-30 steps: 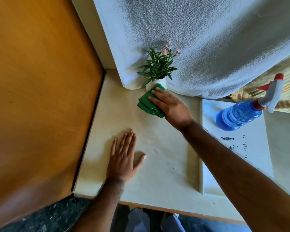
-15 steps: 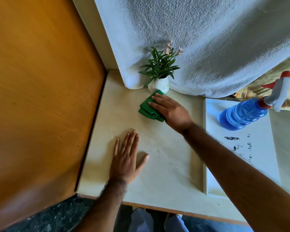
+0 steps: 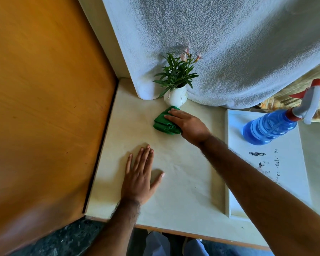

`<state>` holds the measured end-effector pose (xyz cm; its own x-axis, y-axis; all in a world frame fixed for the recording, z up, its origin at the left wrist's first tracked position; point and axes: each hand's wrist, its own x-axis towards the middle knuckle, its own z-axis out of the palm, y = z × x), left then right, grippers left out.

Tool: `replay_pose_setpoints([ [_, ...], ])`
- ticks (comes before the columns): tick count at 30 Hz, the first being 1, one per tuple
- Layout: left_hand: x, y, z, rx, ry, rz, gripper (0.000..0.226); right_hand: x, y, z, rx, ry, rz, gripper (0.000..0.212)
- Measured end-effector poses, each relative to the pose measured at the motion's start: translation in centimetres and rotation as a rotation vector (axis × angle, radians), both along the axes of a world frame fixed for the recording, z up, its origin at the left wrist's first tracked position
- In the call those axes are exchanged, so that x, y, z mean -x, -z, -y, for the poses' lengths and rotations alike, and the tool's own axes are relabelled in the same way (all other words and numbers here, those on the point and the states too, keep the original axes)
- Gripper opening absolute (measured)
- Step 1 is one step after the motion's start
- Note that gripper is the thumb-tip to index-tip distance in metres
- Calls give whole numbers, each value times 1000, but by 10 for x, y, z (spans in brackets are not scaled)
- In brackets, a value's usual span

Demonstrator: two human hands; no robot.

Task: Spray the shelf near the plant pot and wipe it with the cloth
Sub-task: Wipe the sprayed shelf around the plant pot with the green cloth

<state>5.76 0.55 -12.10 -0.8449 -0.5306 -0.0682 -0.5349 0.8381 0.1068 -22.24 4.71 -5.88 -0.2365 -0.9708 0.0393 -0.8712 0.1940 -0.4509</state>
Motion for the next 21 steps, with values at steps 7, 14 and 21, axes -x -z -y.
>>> replay_pose_setpoints([
  [7,-1,2,1,-5,-5,-4,91,-12,-33,19,-260,231,91,55],
  [14,-2,-4,0,-27,3,-24,90,-11,-84,-34,-290,364,-23,40],
  [21,-2,-8,-1,-38,16,-61,87,-23,-81,-163,-16,528,-85,68],
])
